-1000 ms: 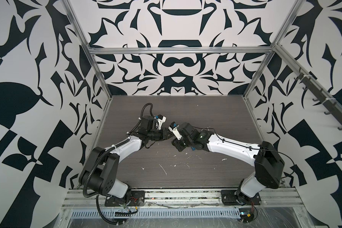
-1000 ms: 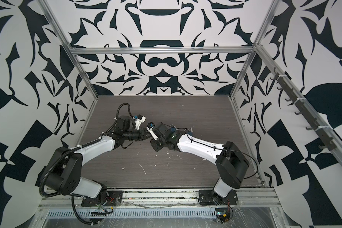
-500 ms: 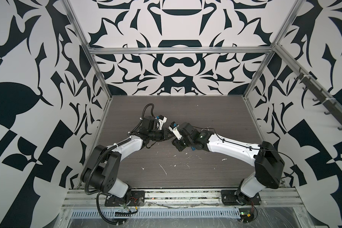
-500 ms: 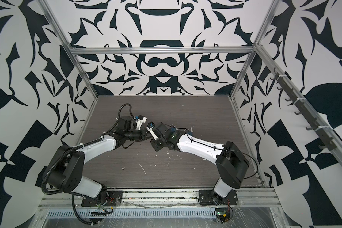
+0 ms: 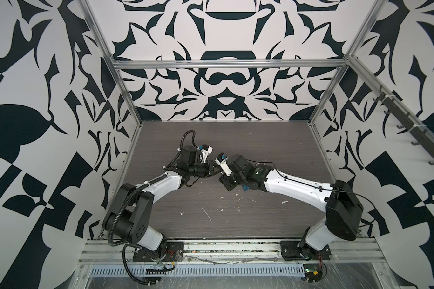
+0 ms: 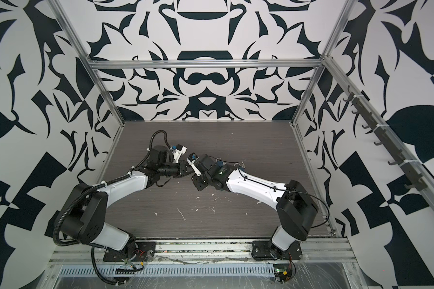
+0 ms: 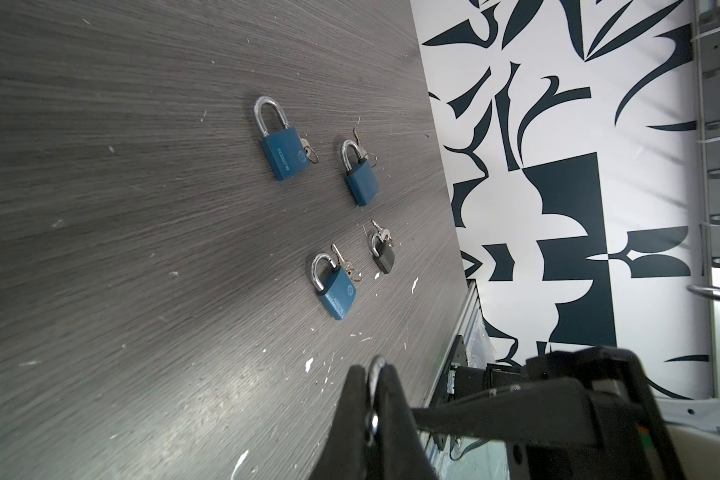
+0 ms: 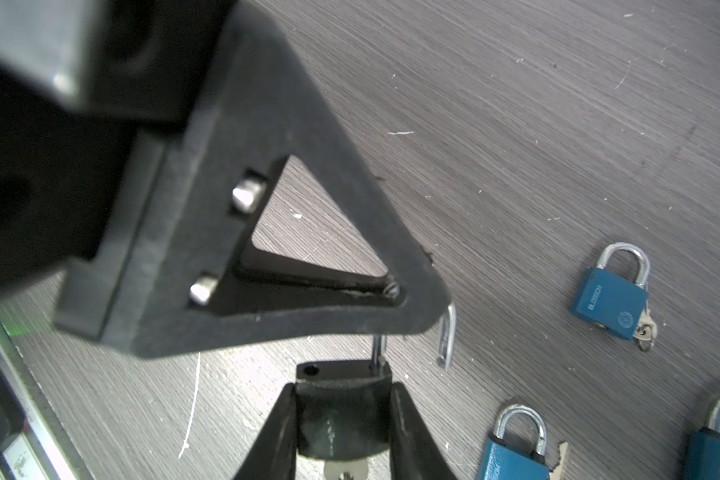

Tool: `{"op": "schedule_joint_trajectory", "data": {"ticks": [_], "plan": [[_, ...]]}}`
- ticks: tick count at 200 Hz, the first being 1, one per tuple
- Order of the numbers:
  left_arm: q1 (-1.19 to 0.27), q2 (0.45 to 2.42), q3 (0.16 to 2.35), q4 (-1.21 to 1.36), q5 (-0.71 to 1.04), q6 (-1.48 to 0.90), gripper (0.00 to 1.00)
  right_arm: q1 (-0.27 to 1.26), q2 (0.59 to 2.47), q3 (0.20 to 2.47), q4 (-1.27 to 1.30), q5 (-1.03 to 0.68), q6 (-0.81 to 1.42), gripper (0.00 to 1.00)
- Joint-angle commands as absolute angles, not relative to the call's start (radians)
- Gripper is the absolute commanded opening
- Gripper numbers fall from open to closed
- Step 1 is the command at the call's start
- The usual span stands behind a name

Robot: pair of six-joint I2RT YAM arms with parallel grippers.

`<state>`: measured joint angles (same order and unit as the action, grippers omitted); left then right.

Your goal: Lock with the key

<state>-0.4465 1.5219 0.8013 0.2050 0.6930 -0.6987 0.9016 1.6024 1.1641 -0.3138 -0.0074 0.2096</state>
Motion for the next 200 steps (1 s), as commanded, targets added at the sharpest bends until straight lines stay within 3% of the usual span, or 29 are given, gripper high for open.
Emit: {"op": "schedule_joint_trajectory", "data": {"ticks": [1,26,54,116,200], "plan": [[-0.452,1.531,0.790,0.288,0.683,-0.751,0.00,0.909,1.549,1.200,-0.231,-0.059,0.233,0.46],[-0.439,1.524,0.777,0.363,0.675,-0.822,0.00,0.895,1.520,1.164,-0.200,-0.083,0.270,0.54],[-0.433,1.516,0.782,0.387,0.648,-0.859,0.00,0.857,1.459,1.103,-0.156,-0.129,0.319,0.55],[-0.431,1.509,0.782,0.424,0.640,-1.009,0.00,0.722,1.301,0.900,0.034,-0.217,0.357,0.50],[-0.433,1.504,0.813,0.365,0.663,-1.069,0.00,0.722,1.383,0.879,0.164,-0.240,0.323,0.44]]}}
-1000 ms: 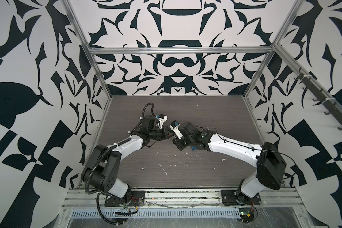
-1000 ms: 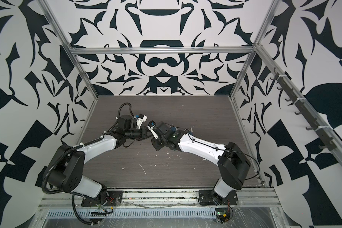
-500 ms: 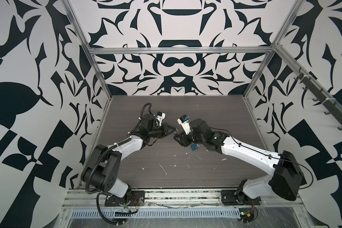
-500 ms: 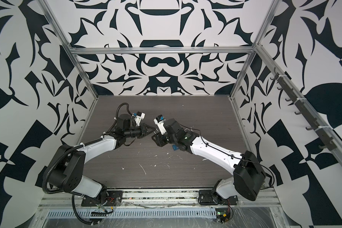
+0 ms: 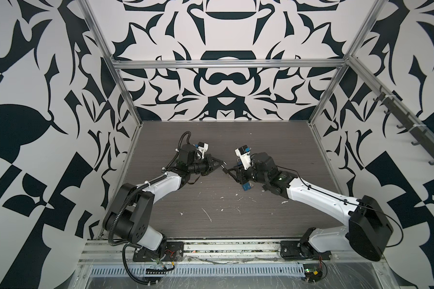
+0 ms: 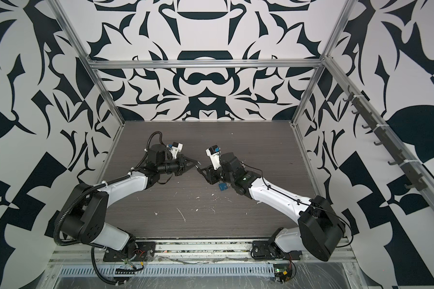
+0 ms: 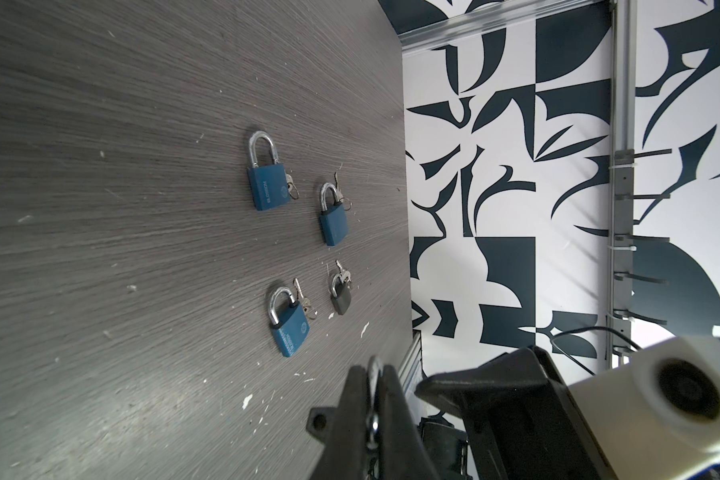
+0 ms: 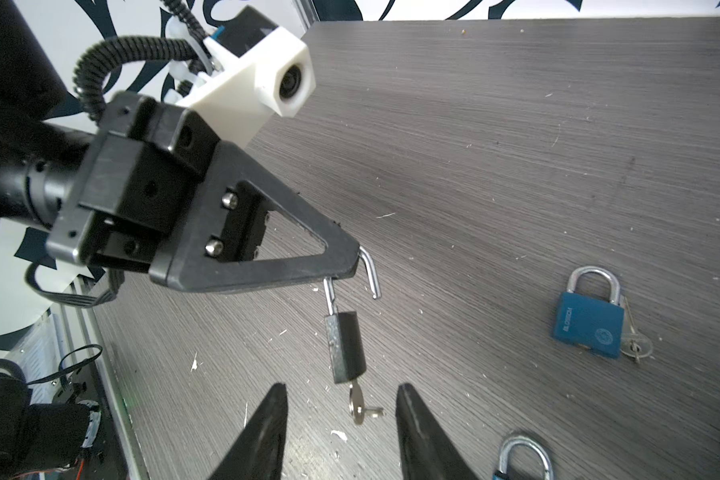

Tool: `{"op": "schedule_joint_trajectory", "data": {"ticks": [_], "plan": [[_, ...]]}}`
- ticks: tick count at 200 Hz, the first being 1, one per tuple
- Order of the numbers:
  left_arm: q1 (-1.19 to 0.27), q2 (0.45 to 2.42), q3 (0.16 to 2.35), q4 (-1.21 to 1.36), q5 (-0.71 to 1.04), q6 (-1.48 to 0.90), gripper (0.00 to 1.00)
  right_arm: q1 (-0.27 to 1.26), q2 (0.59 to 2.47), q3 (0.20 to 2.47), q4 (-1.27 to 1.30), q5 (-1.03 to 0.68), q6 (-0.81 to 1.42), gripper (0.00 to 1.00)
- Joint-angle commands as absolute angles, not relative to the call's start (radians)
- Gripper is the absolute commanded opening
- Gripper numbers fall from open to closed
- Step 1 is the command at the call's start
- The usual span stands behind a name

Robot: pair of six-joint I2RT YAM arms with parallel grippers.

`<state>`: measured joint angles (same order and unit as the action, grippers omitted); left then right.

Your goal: Lock with the key

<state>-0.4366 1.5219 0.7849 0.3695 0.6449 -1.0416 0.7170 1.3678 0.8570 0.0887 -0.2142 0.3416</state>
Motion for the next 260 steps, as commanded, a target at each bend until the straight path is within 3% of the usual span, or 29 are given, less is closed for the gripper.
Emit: {"op": "schedule_joint_trajectory", "data": {"ticks": [1,106,260], "plan": [[-0.433,1.503,0.812,0.364,0.663,-1.068,0.00,0.722,1.385,0.880,0.165,-0.241,0.323,0.44],[-0.434,1.493,0.815,0.365,0.672,-1.103,0.00,0.720,1.491,0.957,0.167,-0.261,0.279,0.32],[-0.434,1.493,0.810,0.399,0.665,-1.126,0.00,0.721,1.517,0.959,0.142,-0.279,0.288,0.34]]}}
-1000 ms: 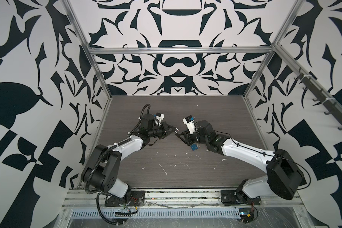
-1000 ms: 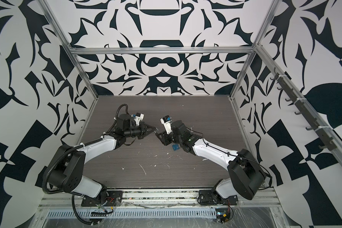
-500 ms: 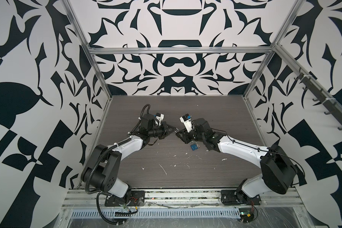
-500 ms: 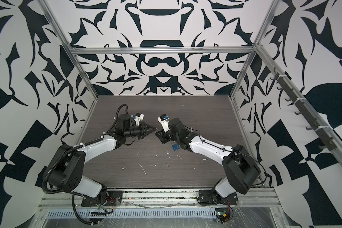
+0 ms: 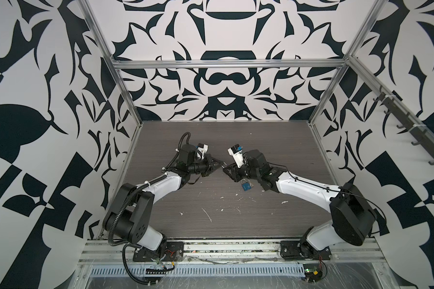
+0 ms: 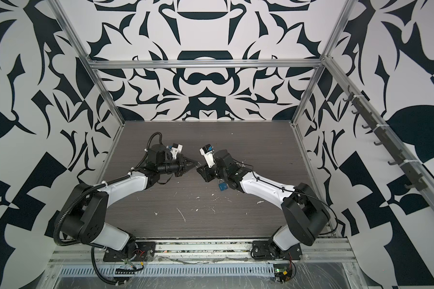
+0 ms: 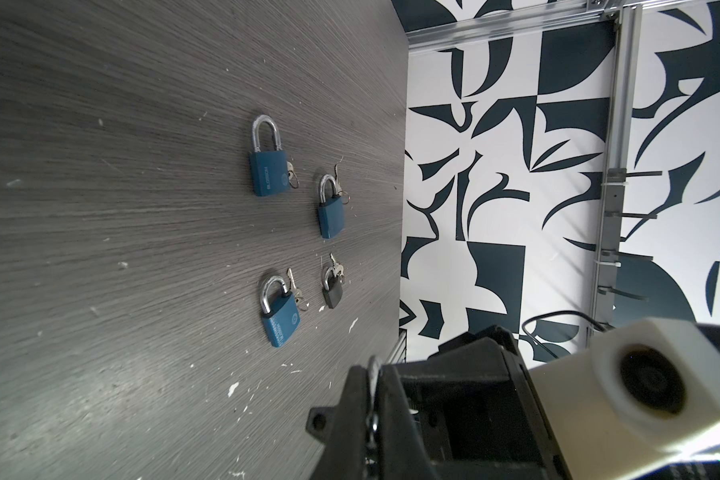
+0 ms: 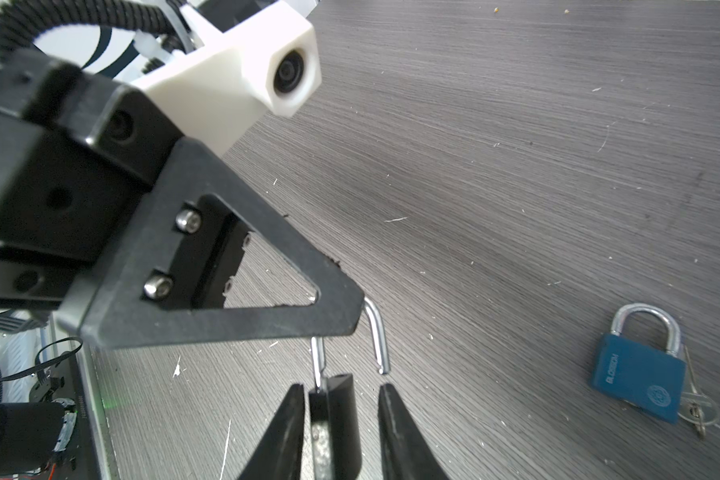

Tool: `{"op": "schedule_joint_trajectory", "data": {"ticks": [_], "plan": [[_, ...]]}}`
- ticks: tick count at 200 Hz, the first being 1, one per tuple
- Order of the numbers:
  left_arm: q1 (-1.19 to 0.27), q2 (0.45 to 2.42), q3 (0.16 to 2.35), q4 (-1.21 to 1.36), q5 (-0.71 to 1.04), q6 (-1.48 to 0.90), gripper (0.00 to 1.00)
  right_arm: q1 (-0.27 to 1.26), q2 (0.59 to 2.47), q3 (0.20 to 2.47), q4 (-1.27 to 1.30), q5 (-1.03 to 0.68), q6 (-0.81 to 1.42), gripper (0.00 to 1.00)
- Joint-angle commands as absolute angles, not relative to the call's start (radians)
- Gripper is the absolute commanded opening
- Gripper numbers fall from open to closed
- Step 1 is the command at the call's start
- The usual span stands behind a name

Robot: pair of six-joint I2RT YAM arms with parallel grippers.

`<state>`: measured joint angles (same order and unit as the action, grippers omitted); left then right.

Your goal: Lock with the key

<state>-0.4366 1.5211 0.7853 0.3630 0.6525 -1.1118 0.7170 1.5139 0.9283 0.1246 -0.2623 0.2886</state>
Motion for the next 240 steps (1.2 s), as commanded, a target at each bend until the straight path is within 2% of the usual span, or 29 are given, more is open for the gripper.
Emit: {"op": "schedule_joint_trajectory", "data": {"ticks": [1,136,163,193,240], "plan": [[-0.434,1.494,0.810,0.399,0.664,-1.127,0.00,0.721,1.517,0.958,0.142,-0.279,0.287,0.34],[-0.434,1.494,0.804,0.420,0.657,-1.143,0.00,0.721,1.519,0.950,0.136,-0.270,0.291,0.35],[-0.434,1.490,0.801,0.429,0.655,-1.146,0.00,0.722,1.520,0.948,0.136,-0.269,0.294,0.30],[-0.434,1.495,0.790,0.453,0.649,-1.157,0.00,0.721,1.513,0.942,0.145,-0.264,0.302,0.00],[-0.431,1.479,0.779,0.451,0.634,-1.146,0.00,0.706,1.502,0.956,0.135,-0.303,0.324,0.00]]}}
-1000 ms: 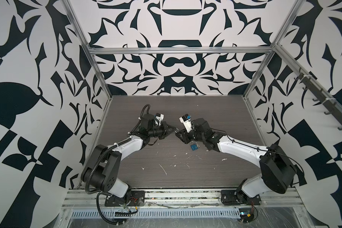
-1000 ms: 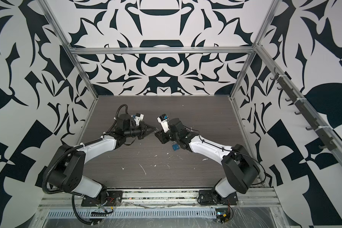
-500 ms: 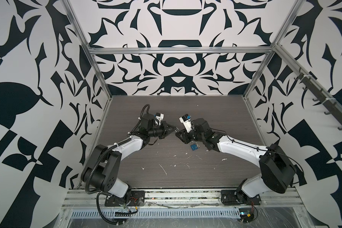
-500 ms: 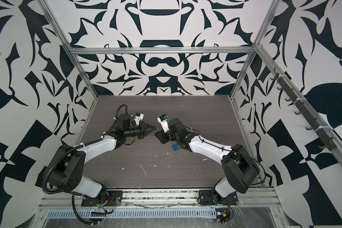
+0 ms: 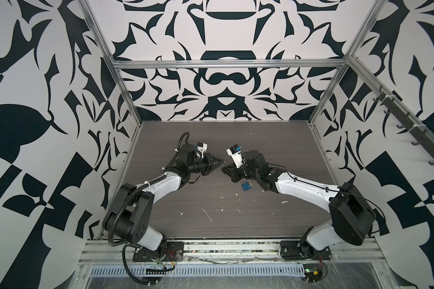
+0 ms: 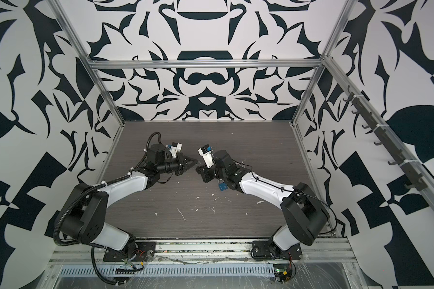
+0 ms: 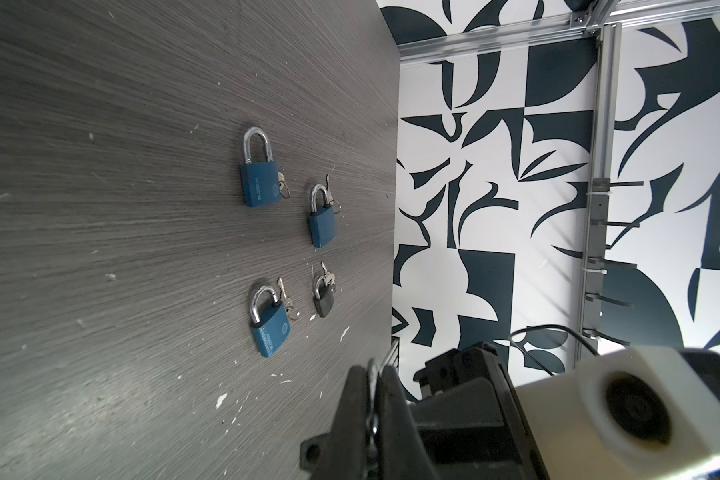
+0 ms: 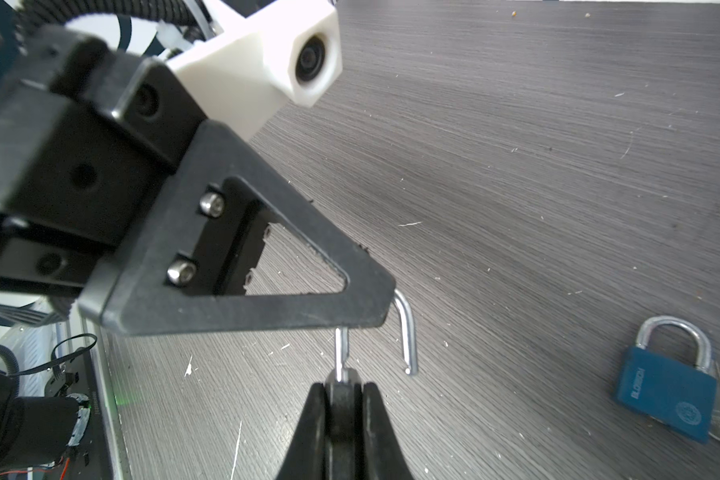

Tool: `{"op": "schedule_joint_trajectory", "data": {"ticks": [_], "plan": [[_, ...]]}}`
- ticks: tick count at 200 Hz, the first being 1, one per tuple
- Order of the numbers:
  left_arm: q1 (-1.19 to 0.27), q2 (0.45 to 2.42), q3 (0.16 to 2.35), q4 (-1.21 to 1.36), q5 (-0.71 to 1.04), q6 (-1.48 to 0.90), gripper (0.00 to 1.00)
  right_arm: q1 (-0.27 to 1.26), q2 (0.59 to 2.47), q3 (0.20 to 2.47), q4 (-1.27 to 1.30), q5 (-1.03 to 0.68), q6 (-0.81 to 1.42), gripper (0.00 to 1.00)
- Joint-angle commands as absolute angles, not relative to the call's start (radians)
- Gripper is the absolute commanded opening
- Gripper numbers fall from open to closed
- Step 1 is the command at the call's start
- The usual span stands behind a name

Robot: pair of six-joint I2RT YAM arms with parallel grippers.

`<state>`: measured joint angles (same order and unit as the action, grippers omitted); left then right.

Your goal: Lock with the key

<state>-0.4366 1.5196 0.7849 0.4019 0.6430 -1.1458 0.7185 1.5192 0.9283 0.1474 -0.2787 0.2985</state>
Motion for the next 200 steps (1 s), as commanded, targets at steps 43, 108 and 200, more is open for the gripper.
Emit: {"op": "schedule_joint_trajectory", "data": {"ticks": [43,108,200], "plan": [[-0.405,1.409,0.815,0.292,0.601,-1.003,0.27,0.672,1.485,0.974,0.079,-0.427,0.346,0.00],[-0.397,1.285,0.878,0.043,0.500,-0.658,0.35,0.609,1.486,0.990,0.002,-0.696,0.344,0.00],[-0.397,1.354,0.871,0.312,0.742,-0.675,0.36,0.571,1.464,0.974,0.048,-1.010,0.425,0.00]]}}
